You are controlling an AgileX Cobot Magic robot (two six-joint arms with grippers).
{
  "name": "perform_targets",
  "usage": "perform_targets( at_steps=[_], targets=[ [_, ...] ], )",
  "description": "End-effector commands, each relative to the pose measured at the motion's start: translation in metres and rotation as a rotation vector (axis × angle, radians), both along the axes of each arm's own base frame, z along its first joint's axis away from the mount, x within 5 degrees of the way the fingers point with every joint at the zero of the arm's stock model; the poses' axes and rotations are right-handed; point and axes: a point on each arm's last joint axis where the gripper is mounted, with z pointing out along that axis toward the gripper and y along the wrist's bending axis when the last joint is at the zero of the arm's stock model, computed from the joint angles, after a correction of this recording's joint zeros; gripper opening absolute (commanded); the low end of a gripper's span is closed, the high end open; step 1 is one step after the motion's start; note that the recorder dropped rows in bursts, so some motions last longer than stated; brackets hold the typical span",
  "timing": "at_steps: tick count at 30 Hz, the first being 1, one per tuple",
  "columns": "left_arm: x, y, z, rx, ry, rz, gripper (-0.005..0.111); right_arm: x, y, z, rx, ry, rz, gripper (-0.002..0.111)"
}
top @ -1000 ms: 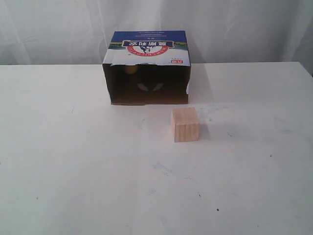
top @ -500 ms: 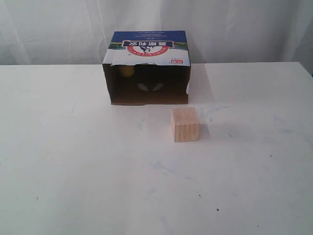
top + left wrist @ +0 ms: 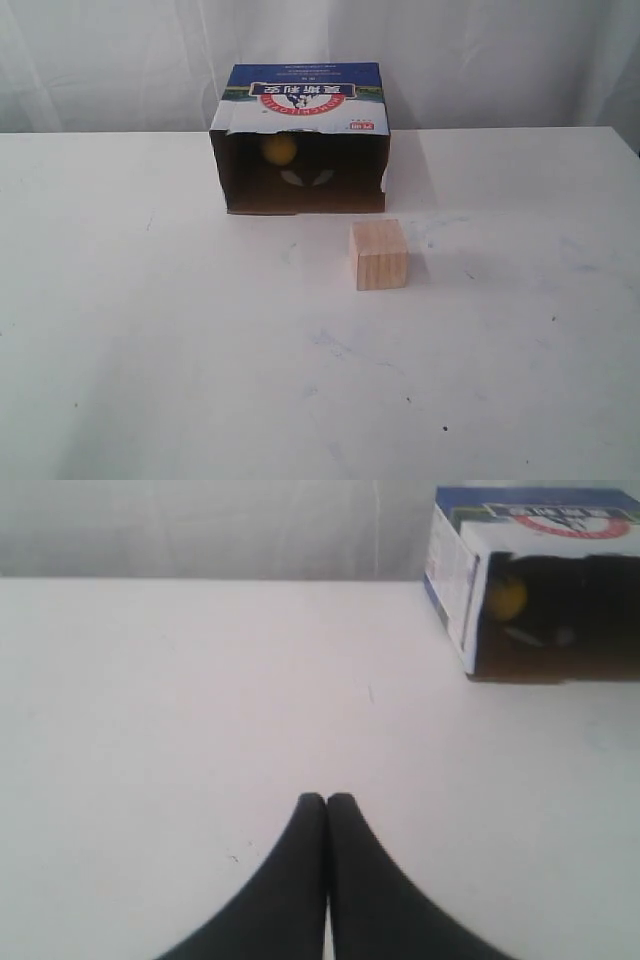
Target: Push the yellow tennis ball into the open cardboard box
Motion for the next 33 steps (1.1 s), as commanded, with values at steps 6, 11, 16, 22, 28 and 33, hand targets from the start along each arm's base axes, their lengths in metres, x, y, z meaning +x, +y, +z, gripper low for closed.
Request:
perform_targets(
  at_steps=[6,11,16,22,28,33],
  targets=[
    [-0.012,0.000,-0.052,-0.010,0.010,0.014,0.000,0.000,0.000,0.000,0.000,-0.012,-0.001,0.000],
    [-0.017,-0.002,-0.066,-0.004,0.157,-0.007,0.000,0.000,0.000,0.000,0.000,-0.012,-0.001,0.000],
    [-0.016,-0.001,-0.063,-0.001,0.122,-0.003,0.000,0.000,0.000,0.000,-0.001,-0.010,-0.001,0.000],
    [-0.017,-0.002,-0.066,-0.100,0.156,0.023,0.000,0.000,0.000,0.000,-0.001,-0.010,-0.001,0.000],
    [-0.017,-0.002,-0.066,0.025,0.156,-0.013,0.000,0.000,0.000,0.000,0.000,-0.012,-0.001,0.000],
    [-0.017,-0.002,-0.066,0.087,0.158,-0.033,0.000,0.000,0.000,0.000,0.000,-0.012,-0.001,0.000]
  ],
)
